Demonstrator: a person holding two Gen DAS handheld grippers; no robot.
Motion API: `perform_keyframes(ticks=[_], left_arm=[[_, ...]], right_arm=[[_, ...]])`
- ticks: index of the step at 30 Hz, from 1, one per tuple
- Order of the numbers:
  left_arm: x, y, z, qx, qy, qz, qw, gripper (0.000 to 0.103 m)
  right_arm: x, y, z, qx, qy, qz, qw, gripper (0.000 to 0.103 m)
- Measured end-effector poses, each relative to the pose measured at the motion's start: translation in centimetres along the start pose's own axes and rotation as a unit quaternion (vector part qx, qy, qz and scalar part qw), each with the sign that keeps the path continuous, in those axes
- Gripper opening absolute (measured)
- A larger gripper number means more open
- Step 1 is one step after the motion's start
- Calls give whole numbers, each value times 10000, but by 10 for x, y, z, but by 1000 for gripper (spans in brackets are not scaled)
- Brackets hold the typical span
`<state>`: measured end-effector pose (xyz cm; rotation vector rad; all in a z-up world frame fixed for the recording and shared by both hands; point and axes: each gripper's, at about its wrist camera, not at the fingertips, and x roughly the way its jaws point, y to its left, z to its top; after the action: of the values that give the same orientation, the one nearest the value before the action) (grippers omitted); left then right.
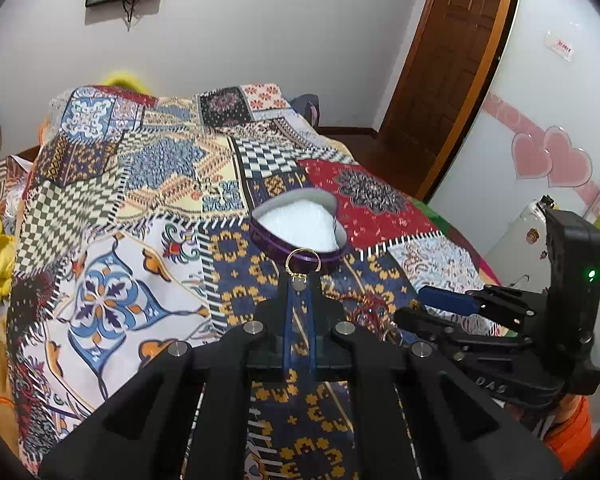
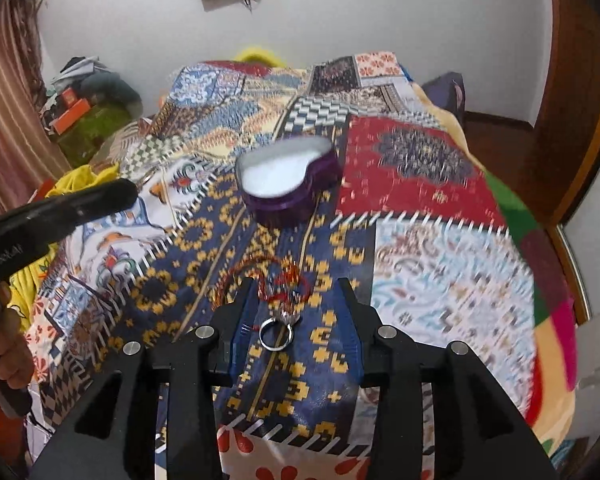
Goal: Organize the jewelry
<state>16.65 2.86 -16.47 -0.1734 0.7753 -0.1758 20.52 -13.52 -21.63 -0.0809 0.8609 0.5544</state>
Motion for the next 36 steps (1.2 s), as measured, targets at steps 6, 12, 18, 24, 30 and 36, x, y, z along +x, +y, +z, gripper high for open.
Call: perform_keyframes(ticks=[6, 12, 18, 24, 30, 36], left_arm=[[5, 3, -8, -51, 117, 28, 9999, 5], [4, 0, -7, 35, 80, 94, 9999, 5], [2, -4, 0, 83, -7, 63, 9999, 5], [4, -7, 10, 138, -66, 52, 9999, 5], [9, -8, 23, 201, -100, 78, 9997, 5], [22, -2, 36, 153, -80, 66, 9998, 5]], right_arm=[[18, 5, -7, -58, 134, 16, 9999, 31], [21, 1, -7, 35, 148, -2, 9999, 12], [9, -1, -6, 2, 44, -26, 10000, 11], [-7, -6, 11, -5, -261, -46, 9996, 11], [-13, -6, 35, -4, -558, -16, 9984, 11], [-10, -5, 57, 29, -750, 75, 9972, 11]])
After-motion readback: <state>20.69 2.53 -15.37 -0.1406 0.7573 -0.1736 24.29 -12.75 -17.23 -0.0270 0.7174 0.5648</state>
